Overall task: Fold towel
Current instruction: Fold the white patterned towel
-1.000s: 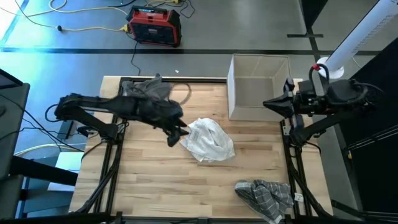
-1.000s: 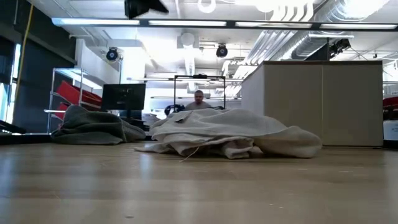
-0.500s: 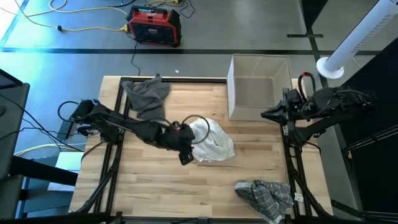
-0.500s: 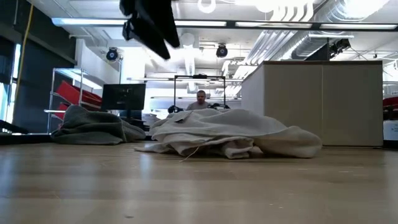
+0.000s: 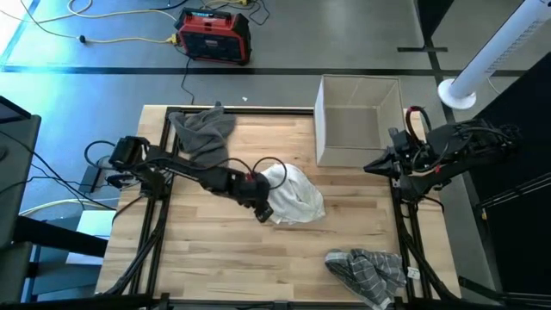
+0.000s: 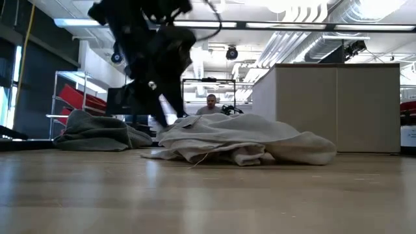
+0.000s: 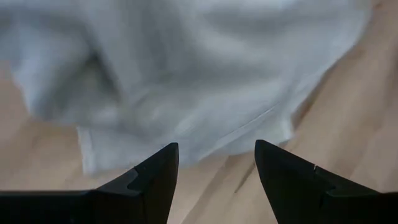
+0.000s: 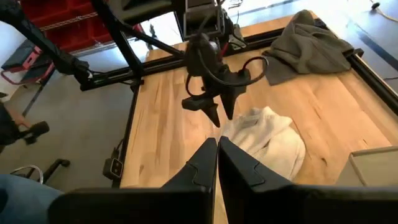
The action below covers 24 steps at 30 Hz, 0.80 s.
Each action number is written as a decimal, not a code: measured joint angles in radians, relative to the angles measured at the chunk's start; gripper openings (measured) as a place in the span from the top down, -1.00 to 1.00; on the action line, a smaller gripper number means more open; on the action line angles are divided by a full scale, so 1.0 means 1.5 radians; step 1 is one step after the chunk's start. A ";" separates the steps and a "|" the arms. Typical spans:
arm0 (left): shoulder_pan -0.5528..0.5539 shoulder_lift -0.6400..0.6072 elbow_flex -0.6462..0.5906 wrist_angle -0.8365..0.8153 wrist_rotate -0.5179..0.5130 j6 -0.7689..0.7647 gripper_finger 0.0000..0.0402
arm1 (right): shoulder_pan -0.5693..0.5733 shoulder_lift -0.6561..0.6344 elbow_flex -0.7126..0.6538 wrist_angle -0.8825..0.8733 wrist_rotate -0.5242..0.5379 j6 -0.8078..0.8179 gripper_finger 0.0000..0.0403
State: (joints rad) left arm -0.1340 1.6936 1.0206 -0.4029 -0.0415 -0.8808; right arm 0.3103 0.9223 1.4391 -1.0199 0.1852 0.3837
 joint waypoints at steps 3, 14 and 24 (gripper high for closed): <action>0.020 0.000 -0.045 0.061 0.058 -0.034 -0.02 | 0.000 0.000 0.000 -0.013 -0.003 0.001 1.00; 0.060 0.000 -0.075 0.123 0.053 -0.076 0.00 | 0.000 0.000 0.000 -0.020 0.010 0.001 1.00; 0.068 0.000 -0.075 0.127 0.121 -0.092 0.71 | 0.000 0.000 0.000 -0.020 0.034 0.001 1.00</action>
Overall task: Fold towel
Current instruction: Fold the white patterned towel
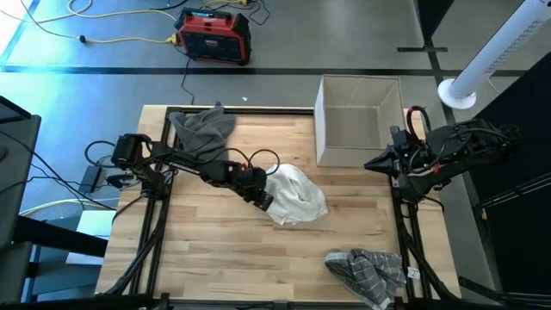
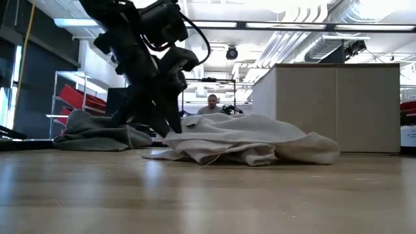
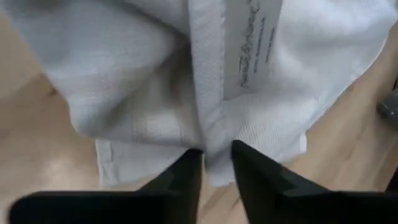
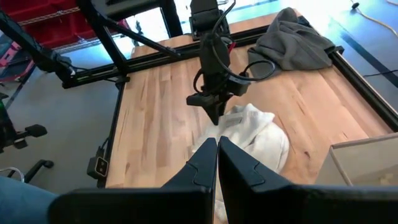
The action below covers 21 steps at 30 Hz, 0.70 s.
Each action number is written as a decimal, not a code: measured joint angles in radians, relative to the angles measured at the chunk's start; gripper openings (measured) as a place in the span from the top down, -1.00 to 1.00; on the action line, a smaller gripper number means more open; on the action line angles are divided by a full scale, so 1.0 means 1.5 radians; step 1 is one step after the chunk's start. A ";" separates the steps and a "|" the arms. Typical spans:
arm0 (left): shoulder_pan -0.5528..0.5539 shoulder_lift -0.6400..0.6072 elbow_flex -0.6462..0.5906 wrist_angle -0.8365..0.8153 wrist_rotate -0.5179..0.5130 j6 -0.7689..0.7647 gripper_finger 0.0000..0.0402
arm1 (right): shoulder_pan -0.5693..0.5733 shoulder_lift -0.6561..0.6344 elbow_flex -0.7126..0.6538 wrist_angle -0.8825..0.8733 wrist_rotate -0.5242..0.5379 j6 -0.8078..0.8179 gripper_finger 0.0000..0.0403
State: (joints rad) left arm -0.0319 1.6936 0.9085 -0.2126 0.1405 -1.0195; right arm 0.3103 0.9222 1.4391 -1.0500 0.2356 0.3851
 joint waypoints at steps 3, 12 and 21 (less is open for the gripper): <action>-0.002 0.000 0.000 -0.001 0.034 -0.024 0.86 | 0.000 0.000 0.000 0.000 0.000 0.000 1.00; -0.010 -0.014 0.010 -0.006 0.066 -0.050 0.99 | 0.000 0.000 0.000 0.001 0.000 0.006 1.00; 0.010 -0.127 0.108 -0.003 0.086 -0.030 1.00 | 0.000 0.001 0.000 0.000 0.001 0.023 1.00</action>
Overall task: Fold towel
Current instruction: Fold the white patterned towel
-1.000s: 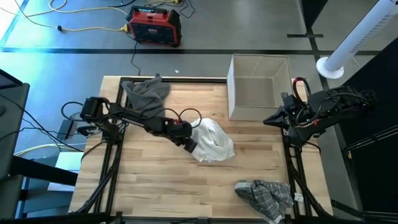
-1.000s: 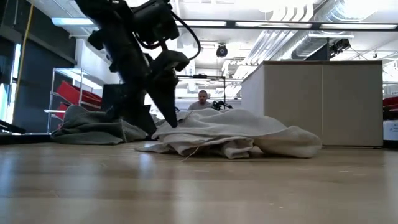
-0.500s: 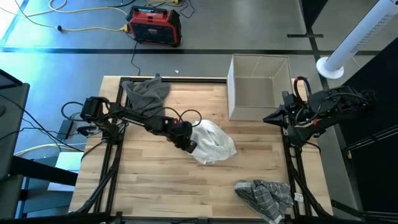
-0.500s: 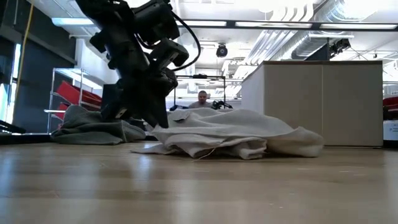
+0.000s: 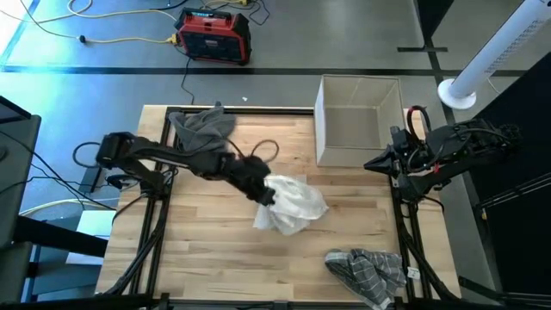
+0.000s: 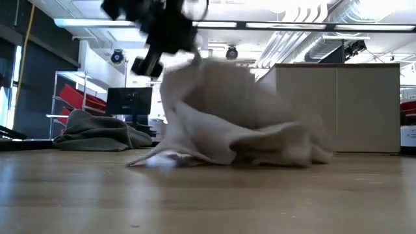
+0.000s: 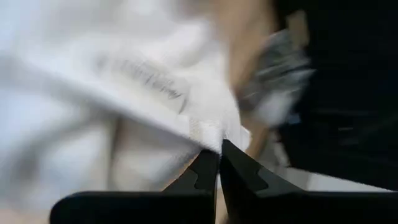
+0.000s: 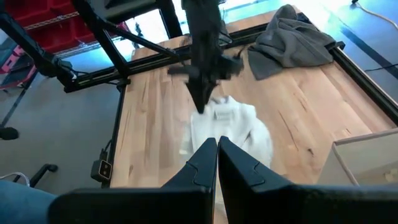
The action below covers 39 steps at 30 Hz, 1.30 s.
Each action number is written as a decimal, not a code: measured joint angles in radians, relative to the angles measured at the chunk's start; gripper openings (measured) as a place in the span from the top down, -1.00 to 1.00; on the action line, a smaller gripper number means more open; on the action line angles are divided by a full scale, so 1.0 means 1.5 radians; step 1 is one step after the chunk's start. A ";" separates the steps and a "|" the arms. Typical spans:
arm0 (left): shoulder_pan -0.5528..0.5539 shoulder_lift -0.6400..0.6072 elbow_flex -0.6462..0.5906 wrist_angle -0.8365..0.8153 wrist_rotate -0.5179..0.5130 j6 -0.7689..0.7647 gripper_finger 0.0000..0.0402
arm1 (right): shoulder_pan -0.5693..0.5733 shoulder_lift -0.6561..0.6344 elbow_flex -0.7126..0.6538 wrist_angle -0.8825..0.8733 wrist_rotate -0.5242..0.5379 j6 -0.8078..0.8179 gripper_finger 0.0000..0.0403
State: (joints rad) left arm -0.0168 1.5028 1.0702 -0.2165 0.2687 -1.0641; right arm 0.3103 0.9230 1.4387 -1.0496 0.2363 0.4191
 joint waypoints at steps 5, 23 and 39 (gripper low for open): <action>0.018 -0.072 0.056 -0.001 -0.009 0.023 1.00 | 0.000 0.000 0.000 0.000 0.000 0.000 1.00; 0.024 -0.132 0.070 -0.210 0.047 0.026 1.00 | 0.000 0.041 -0.057 0.054 -0.010 0.005 1.00; 0.019 -0.121 0.070 -0.410 -0.065 0.200 0.98 | -0.026 0.238 -0.140 0.270 -0.067 -0.022 0.91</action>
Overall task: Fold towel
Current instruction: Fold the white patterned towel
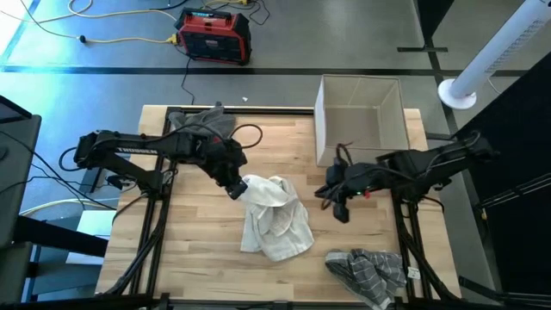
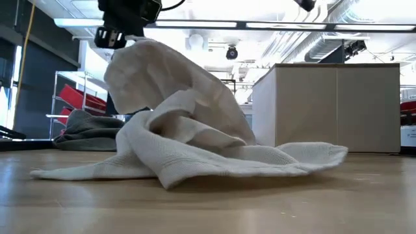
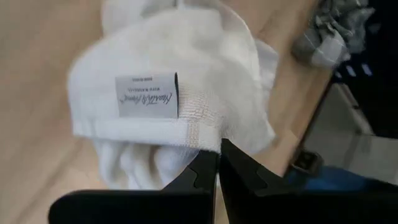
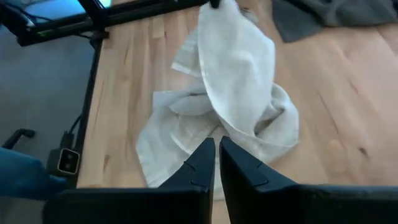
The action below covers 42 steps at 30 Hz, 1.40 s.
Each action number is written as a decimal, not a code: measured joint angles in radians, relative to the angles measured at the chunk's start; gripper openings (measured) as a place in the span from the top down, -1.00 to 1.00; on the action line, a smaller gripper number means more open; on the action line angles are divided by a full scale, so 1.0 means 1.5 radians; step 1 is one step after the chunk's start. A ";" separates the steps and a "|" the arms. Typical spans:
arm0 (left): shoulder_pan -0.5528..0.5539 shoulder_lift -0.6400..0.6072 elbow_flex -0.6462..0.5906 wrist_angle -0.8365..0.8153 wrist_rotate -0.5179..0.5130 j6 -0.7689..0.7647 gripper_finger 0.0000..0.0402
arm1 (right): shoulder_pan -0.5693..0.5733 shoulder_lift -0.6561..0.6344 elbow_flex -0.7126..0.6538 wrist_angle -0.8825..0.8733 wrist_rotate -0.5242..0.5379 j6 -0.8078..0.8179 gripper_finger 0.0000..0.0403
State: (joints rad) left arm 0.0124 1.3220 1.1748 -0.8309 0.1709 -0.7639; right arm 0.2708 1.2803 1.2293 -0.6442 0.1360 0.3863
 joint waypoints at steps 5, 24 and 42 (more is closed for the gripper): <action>0.006 0.020 0.000 0.096 -0.045 0.011 0.77 | -0.002 0.014 0.013 0.001 -0.011 0.020 0.84; -0.019 0.069 0.000 -0.035 -0.080 0.052 0.00 | -0.002 0.021 0.012 -0.021 0.034 0.024 0.43; 0.011 0.096 0.000 0.107 -0.179 0.180 0.03 | -0.002 0.024 0.012 -0.049 0.064 0.008 0.43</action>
State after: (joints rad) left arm 0.0283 1.4667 1.1751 -0.6698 -0.0975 -0.4943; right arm 0.2680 1.3159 1.2476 -0.7182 0.2324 0.3977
